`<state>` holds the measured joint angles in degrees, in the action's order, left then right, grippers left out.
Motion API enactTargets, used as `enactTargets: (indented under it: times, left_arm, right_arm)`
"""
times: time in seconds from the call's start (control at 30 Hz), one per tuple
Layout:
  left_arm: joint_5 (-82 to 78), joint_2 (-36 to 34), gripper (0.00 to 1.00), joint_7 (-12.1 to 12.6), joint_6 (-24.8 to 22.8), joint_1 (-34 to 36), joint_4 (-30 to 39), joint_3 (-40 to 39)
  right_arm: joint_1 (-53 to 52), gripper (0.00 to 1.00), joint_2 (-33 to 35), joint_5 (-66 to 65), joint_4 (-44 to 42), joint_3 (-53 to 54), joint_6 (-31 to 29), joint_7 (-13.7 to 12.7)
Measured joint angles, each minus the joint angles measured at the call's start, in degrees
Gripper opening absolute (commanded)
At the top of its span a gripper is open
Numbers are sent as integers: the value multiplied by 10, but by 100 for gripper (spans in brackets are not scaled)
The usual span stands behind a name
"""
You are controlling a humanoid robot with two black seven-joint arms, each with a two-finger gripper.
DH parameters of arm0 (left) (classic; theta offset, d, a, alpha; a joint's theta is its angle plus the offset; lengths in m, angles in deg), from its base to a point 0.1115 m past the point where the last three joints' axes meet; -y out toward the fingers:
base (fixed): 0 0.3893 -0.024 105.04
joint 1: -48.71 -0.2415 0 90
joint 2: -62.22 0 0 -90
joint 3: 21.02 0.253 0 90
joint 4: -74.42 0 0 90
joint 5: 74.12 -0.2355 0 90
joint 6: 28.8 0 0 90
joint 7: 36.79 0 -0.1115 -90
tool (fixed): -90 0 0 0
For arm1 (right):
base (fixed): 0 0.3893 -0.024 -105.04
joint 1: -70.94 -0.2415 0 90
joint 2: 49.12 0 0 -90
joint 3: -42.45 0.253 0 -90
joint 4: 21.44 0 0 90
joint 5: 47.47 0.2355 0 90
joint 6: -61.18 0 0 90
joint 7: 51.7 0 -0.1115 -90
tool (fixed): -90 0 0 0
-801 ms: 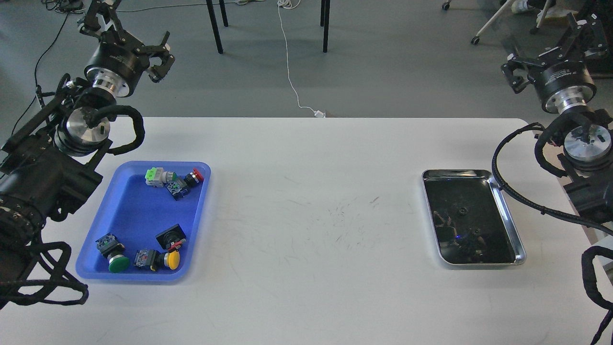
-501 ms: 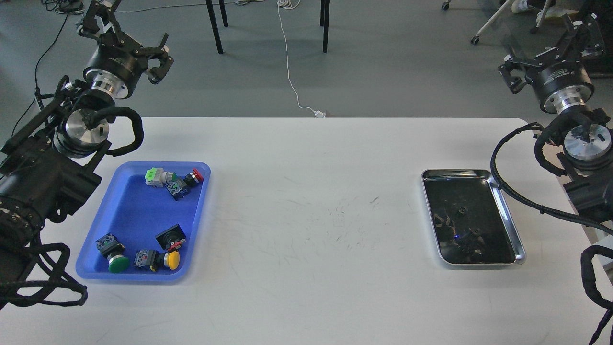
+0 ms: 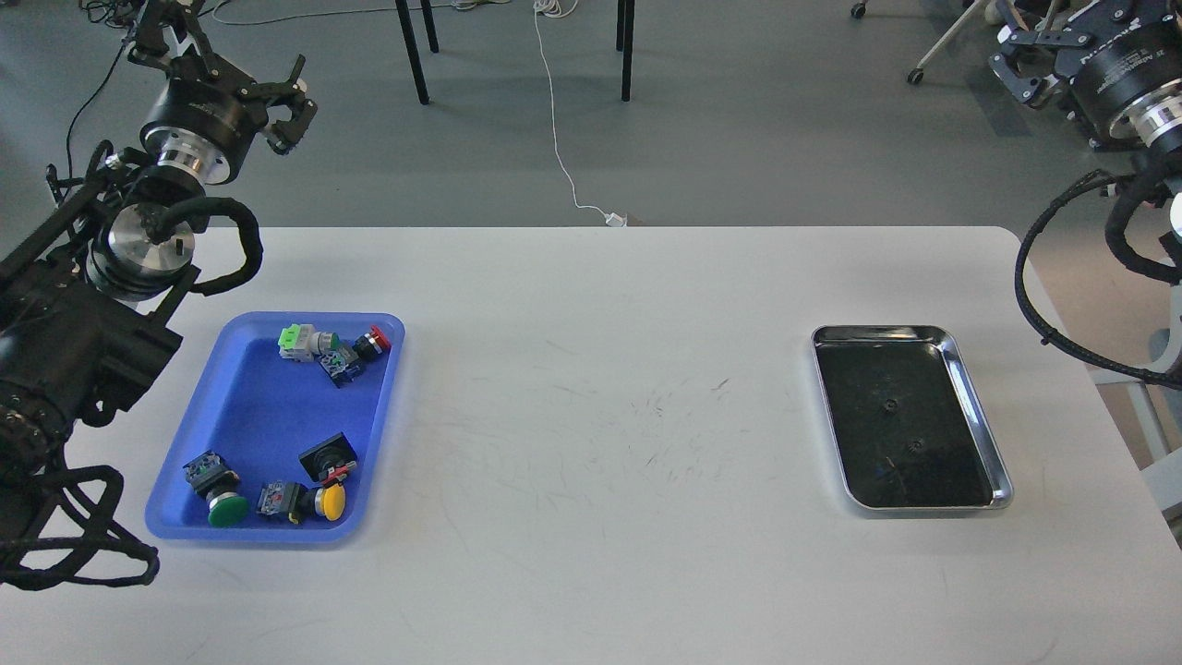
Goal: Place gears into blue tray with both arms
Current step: 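Move the right gripper over the silver metal tray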
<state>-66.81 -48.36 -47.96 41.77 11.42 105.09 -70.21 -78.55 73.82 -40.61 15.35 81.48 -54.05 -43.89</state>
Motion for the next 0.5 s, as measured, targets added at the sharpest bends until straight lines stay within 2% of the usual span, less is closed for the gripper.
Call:
enactTargets:
  times: [0.33,0.5]
  left_arm:
    - [4,6,98,-1,-3,4,0,-4]
    - [4,6,98,-1,-7,4,1,-4]
  right_arm:
    - [-166,96,7,-211,72,-251,-5,8]
    - [-230,93,8,-307,146,-389,-5,20]
